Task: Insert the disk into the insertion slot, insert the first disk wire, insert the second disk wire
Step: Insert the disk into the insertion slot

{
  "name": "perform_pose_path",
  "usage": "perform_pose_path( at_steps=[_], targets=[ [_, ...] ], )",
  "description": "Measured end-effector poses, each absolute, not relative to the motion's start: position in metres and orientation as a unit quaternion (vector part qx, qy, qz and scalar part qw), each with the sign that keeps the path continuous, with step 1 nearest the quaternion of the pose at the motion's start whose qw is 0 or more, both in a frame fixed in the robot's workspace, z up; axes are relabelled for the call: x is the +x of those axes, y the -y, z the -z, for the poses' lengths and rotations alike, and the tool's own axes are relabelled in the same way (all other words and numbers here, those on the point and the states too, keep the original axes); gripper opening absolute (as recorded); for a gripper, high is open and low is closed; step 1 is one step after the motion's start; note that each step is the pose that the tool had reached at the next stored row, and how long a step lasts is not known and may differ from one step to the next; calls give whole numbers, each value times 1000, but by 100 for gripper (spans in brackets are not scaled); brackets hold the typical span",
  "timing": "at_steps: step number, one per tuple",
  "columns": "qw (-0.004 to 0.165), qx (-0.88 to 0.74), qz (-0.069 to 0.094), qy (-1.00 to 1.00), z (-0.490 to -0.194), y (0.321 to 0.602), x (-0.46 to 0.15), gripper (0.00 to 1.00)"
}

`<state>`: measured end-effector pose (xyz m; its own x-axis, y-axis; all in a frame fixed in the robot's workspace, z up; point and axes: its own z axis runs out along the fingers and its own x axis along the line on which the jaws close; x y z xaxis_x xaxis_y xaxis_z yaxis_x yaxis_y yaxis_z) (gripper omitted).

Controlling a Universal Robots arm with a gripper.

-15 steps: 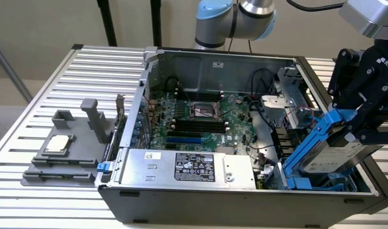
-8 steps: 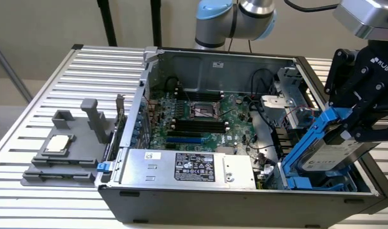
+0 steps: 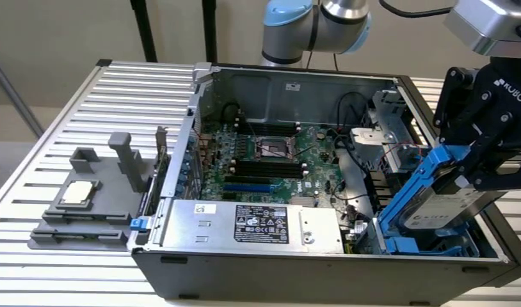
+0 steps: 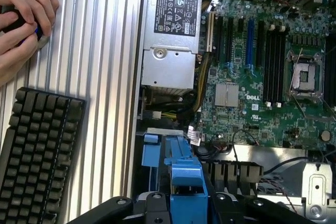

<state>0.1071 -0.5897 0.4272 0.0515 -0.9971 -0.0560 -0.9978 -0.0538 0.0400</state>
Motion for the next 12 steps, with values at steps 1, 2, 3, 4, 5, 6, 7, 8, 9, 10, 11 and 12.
perform_pose_path(
  at_steps=[1,2,3,4,5,6,7,8,9,10,11,12],
  targets=[
    [5,-725,-34,-688,-427,590,107,32],
    [5,-725,-34,-687,-426,590,107,32],
    [5,-726,-34,-687,-426,589,107,32],
    [5,-726,-35,-687,-425,589,107,34],
    [5,-726,-34,-687,-425,589,107,34],
    [5,-726,-34,-686,-425,589,107,40],
    [5,-726,-34,-686,-425,589,107,40],
    [5,-727,-34,-686,-425,589,107,40],
    [5,-727,-34,-686,-425,589,107,40],
    [5,-727,-34,-686,-425,589,107,40],
    [5,-727,-34,-686,-425,589,107,40],
    [5,-727,-34,-686,-425,589,107,40]
  ],
)
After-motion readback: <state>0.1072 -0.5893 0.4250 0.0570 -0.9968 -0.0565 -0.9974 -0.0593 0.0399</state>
